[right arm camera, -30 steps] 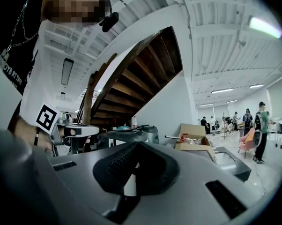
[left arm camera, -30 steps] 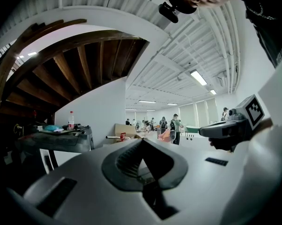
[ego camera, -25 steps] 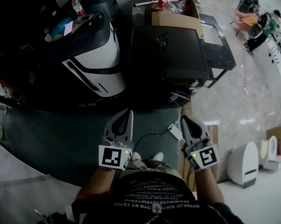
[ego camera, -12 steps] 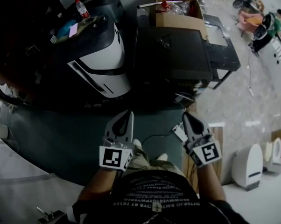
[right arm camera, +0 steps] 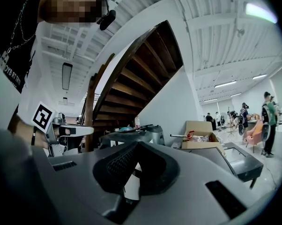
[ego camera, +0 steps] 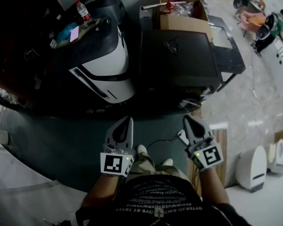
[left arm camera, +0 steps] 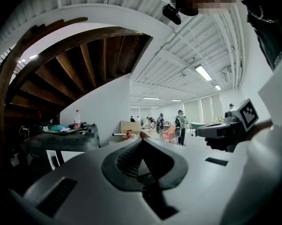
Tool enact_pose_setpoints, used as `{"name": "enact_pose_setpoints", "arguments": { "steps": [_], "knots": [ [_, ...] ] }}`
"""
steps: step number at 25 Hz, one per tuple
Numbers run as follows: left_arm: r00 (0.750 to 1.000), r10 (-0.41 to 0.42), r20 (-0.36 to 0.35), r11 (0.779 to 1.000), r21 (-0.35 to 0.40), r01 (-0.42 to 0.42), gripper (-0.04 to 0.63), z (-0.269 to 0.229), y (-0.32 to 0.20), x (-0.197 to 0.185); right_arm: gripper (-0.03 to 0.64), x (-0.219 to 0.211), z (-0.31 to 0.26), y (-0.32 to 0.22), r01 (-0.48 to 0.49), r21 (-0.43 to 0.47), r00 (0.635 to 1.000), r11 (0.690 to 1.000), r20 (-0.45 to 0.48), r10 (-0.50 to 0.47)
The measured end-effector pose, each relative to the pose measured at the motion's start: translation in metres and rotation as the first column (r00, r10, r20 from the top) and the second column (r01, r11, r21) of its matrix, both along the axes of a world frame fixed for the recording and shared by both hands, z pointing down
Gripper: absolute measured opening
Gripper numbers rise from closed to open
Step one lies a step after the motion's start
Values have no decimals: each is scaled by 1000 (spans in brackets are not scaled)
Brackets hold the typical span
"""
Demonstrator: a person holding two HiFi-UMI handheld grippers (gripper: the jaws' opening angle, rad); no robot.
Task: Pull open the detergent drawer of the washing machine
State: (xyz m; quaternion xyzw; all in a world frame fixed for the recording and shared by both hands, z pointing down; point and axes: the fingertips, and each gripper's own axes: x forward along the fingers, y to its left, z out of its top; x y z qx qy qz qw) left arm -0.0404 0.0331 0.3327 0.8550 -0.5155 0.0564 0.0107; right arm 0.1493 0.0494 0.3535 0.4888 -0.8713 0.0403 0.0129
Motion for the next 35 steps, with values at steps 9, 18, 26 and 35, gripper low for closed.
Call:
{"name": "enact_pose_setpoints", "arguments": {
  "steps": [9,18,26,35],
  "knots": [
    [999,47,-25,999,4,-47,3,-2,-59,-33,-6,-41,-7,-46,-11,6,999,1000,-39,11],
    [996,91,-18,996,23,-91,3,3,-106,-72,-6,-83,-14,-88,-60,15,997,998,-44,61],
    [993,118,19,993,8,-118,3,26,-133,-98,-6,-100,-8,-109,-127,47,987,991,-91,131],
    [991,126,36,991,-42,-125,3,57,-144,-102,-6,-99,17,-124,-154,-12,982,988,-115,152]
  ]
}}
